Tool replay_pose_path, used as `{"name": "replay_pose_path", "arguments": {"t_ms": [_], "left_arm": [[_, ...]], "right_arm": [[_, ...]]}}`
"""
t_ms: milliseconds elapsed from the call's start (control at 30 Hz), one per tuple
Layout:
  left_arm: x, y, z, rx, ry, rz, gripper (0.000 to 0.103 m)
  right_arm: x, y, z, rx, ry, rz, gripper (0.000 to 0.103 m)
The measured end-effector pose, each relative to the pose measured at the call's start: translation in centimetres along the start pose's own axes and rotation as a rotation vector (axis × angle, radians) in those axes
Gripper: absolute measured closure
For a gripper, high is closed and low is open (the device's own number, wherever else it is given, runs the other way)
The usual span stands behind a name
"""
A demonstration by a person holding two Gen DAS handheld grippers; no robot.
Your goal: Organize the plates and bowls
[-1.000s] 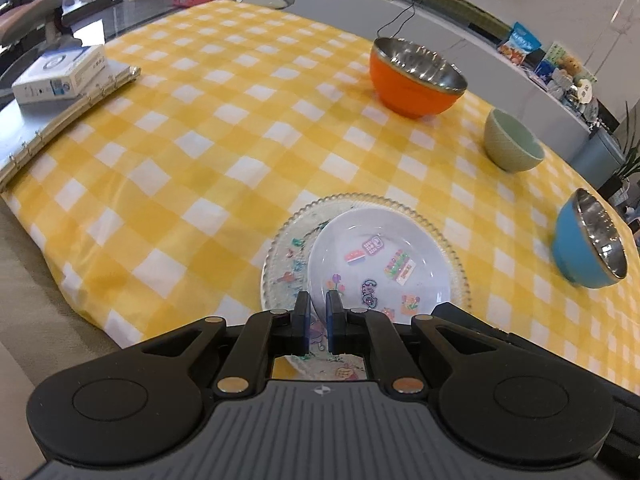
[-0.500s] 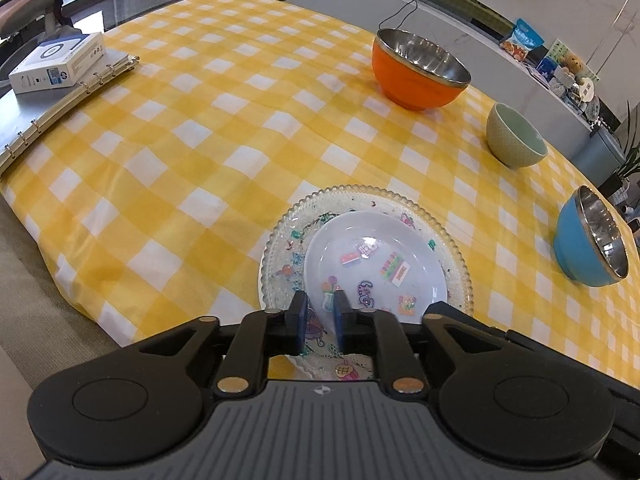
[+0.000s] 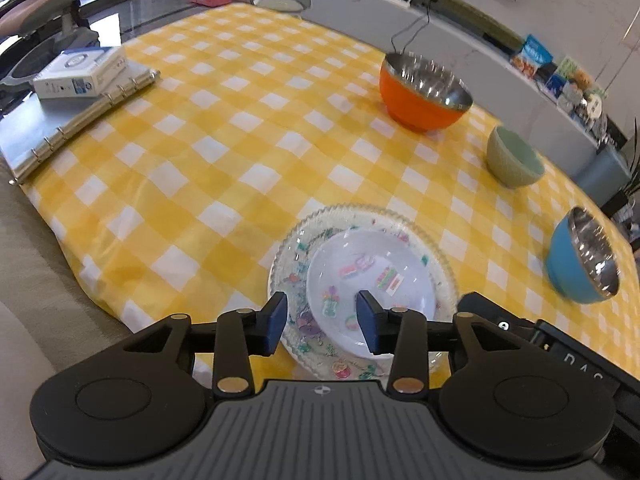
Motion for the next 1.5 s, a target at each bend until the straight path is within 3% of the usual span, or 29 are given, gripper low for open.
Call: {"name": "replay_pose_path", "arguments": {"t_ms": [300,533,900,1133,1367,1500], "left_arm": [[0.0,-3.4,-4.8,-0.113,0.114,-0.121,0.053],[-0.3,-3.7,-10.8,-0.199,0.247,-0.154,0.051],[0.1,-1.7,-18.5,-0.235,0.43,-0.239,0.048],[1.8,0.9,-21.0,-0.242,0.428,-0.207,0.048],[3.2,4.6,-21.9,-0.247,0.388,-0.128,0.047],[3.3,6.3,-22.4,-0.251,0.391,-0.09,0.047]], "right_arm": [[2.5,-5.8,-0.6,-0.122,-0.051,-0.135,0.047],[5.1,-11.0,-3.7,-0.217,-0.055,-0.256,0.04],[8.6,-12.9,-10.1,-0.358,0.018,-0.299,0.034],[10.5,-11.4,-12.6,-0.444,0.033,-0.294,0.031],[11.2,-10.4,-16.7,-0.419,0.181,-0.248,0.031],[11.4,-9.4,-18.3,-0.384,0.257,-0.213,0.037]]}}
Point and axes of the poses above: each gripper's, at about its wrist camera, not at the fingertips, and y roughly the way its jaws point, z to its left, x to its top, the point moved 1 cm from there along y, roughly the way its jaws point, and after that the axes turned 10 degrees about z, right-handed, at the moved point
